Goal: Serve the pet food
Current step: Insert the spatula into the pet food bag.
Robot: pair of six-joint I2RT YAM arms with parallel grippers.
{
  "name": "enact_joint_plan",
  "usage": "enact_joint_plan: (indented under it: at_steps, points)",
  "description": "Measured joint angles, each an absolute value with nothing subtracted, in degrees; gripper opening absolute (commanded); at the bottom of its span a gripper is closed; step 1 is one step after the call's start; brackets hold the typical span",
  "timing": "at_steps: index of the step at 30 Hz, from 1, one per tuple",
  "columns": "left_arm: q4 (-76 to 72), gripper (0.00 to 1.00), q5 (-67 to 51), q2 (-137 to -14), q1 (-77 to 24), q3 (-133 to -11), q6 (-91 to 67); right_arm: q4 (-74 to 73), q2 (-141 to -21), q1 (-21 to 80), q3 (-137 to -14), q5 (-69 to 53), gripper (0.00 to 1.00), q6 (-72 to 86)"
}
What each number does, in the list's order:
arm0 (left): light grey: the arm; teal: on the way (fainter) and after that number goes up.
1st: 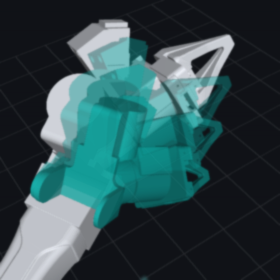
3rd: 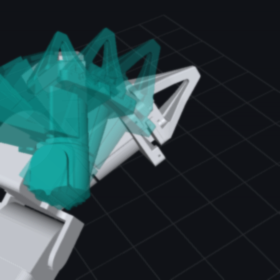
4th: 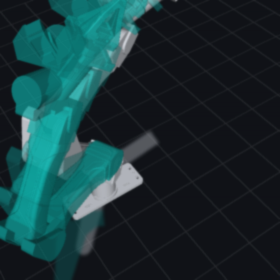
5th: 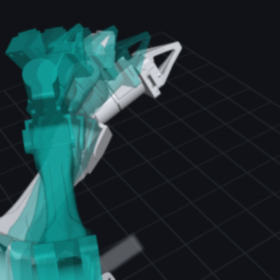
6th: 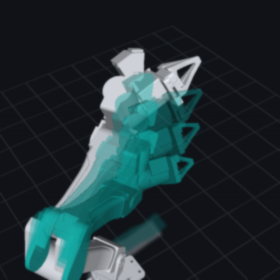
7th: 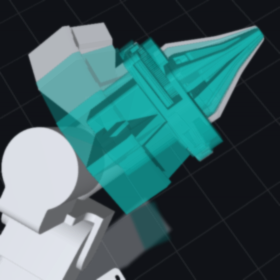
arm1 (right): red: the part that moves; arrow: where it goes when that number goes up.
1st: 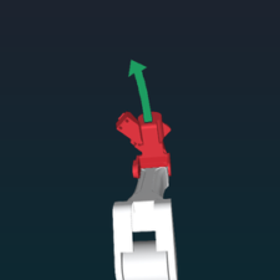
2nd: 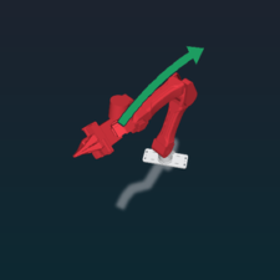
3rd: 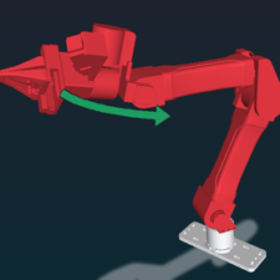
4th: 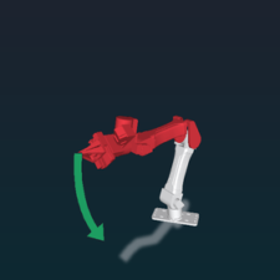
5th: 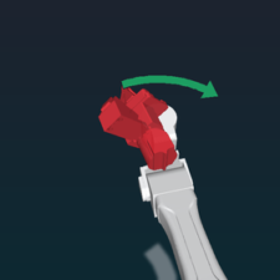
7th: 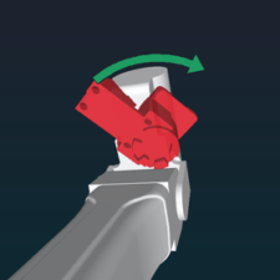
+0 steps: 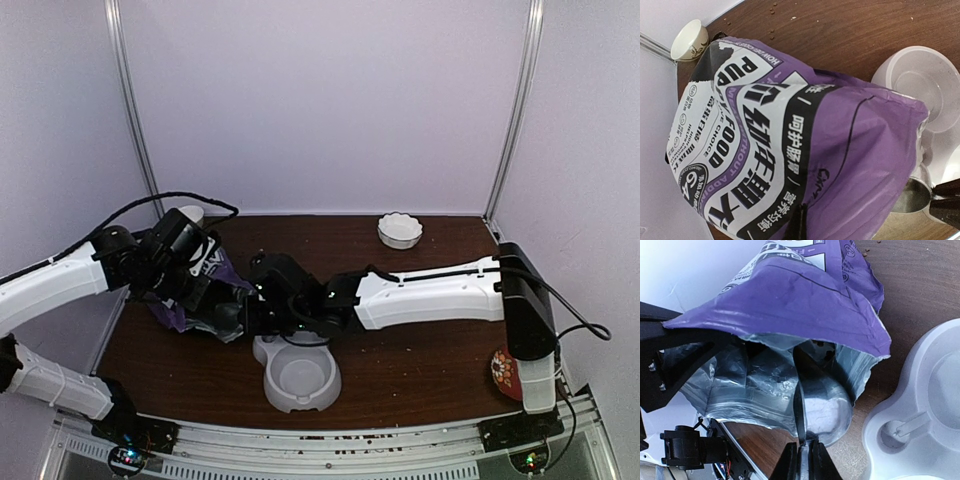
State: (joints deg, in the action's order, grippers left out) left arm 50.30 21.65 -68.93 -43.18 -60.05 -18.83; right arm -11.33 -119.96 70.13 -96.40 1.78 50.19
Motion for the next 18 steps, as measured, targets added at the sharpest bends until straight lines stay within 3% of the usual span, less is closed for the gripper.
enact_joint_plan:
  at_steps: [18]
  points:
    - [49.0,0.0,18.9,-69.3,-43.2,-59.7,-21.3,-15.3,-123.5,70.6,-105.3,8.0,0.0,45.7]
